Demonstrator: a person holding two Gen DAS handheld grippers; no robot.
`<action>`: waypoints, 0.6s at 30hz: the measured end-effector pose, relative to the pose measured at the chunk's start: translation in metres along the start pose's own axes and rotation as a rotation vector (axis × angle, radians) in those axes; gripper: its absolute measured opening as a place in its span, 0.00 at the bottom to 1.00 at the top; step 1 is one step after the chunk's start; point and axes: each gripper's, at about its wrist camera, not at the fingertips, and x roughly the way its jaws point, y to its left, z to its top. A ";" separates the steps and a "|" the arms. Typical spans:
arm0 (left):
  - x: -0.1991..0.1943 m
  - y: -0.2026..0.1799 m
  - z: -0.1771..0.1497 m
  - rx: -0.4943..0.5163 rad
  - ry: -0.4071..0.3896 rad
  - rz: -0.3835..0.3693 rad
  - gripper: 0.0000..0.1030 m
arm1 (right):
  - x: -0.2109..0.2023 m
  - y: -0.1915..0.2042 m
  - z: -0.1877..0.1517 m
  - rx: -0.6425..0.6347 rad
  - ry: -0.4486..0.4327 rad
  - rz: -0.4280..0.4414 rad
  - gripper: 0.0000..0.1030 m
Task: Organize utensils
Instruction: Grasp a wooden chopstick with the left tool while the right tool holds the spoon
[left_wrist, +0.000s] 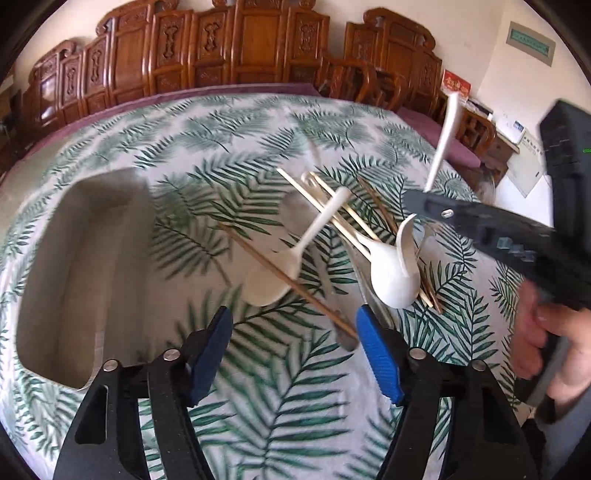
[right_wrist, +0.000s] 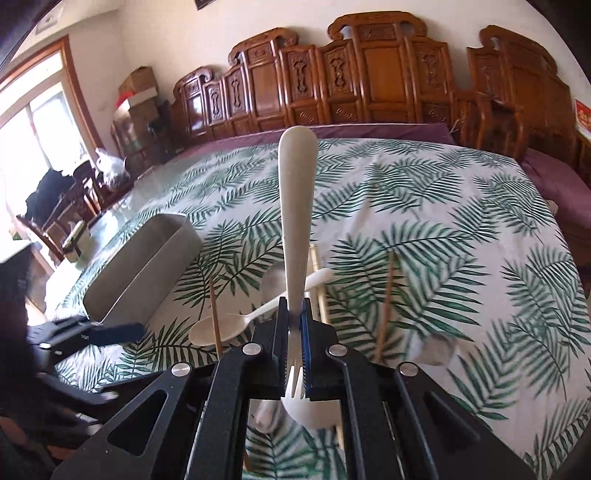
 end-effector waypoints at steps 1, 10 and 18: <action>0.008 -0.004 0.001 -0.002 0.013 0.004 0.59 | -0.003 -0.002 0.000 0.007 -0.001 -0.001 0.07; 0.050 -0.008 0.004 -0.078 0.093 0.031 0.37 | -0.009 -0.013 -0.002 0.026 0.004 -0.018 0.07; 0.038 -0.001 -0.010 -0.070 0.119 0.036 0.17 | -0.010 -0.002 0.000 0.005 0.002 -0.007 0.07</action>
